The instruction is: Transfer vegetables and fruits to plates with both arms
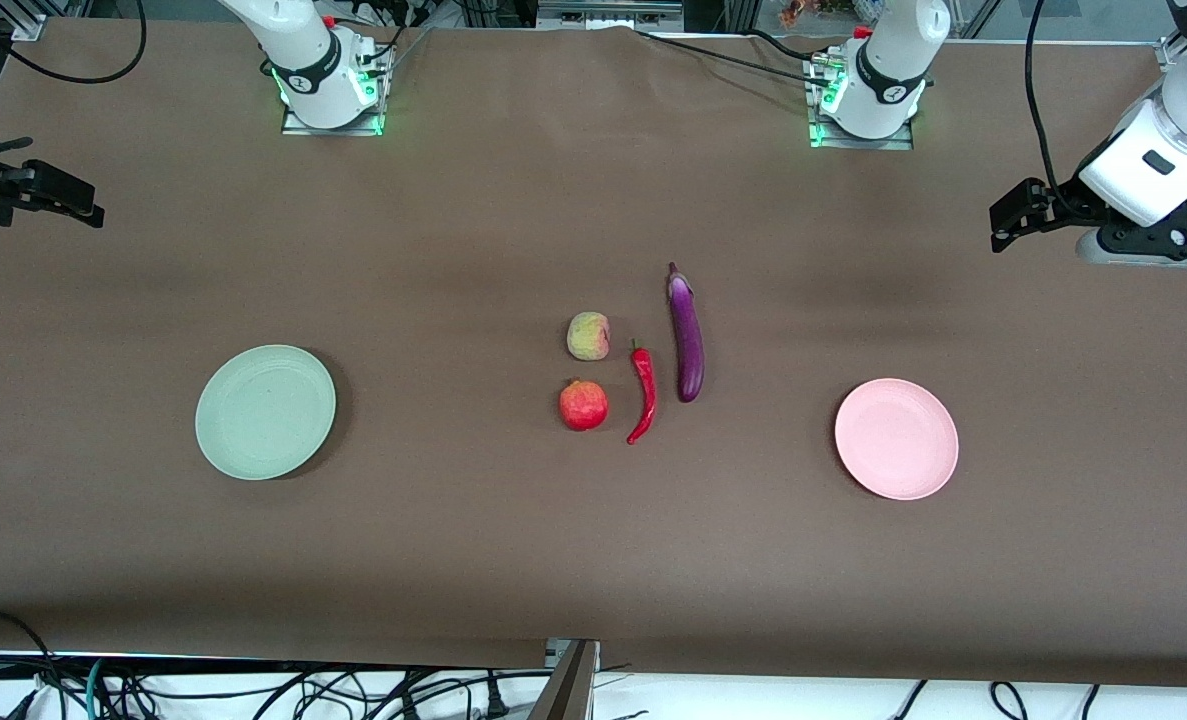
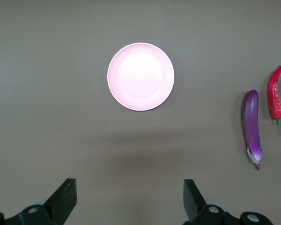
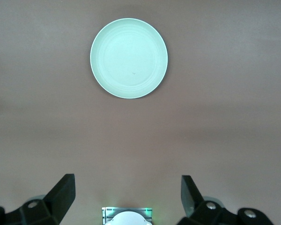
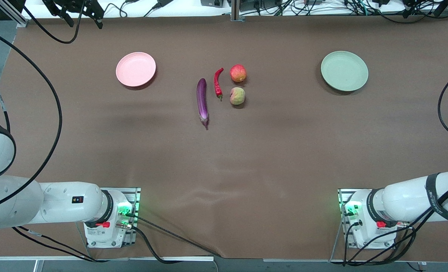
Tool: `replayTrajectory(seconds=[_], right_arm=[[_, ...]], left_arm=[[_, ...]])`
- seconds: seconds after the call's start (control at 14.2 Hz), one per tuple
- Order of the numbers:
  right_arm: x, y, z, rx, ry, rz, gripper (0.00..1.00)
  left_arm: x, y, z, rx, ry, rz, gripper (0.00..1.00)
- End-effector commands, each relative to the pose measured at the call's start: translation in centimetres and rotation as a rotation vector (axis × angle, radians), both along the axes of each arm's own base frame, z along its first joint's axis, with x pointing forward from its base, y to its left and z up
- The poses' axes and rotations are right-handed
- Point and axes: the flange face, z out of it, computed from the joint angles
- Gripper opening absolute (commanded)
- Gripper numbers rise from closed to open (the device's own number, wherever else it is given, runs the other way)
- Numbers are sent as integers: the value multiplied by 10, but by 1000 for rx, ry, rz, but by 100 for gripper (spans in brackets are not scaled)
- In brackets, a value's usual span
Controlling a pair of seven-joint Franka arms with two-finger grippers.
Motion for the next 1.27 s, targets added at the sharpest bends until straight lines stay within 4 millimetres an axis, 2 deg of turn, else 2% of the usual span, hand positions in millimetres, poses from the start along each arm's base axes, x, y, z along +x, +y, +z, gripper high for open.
replayTrajectory(seconds=[0.0, 0.49, 0.77, 0.84, 0.91, 1.2], right_arm=[[-1, -4, 4, -4, -13, 3, 100], [-2, -5, 4, -5, -13, 2, 100], [-1, -4, 4, -5, -13, 3, 100], [-1, -4, 4, -5, -13, 3, 100], [-1, -4, 4, -5, -13, 3, 100], [-1, -3, 4, -6, -12, 2, 100]], left_arm=[[6, 0, 5, 8, 20, -11, 100], [7, -11, 8, 5, 14, -14, 100], [9, -10, -2, 3, 41, -26, 100], [13, -11, -17, 4, 85, -25, 100], [14, -20, -33, 6, 144, -44, 100], [33, -84, -124, -4, 316, -114, 100]])
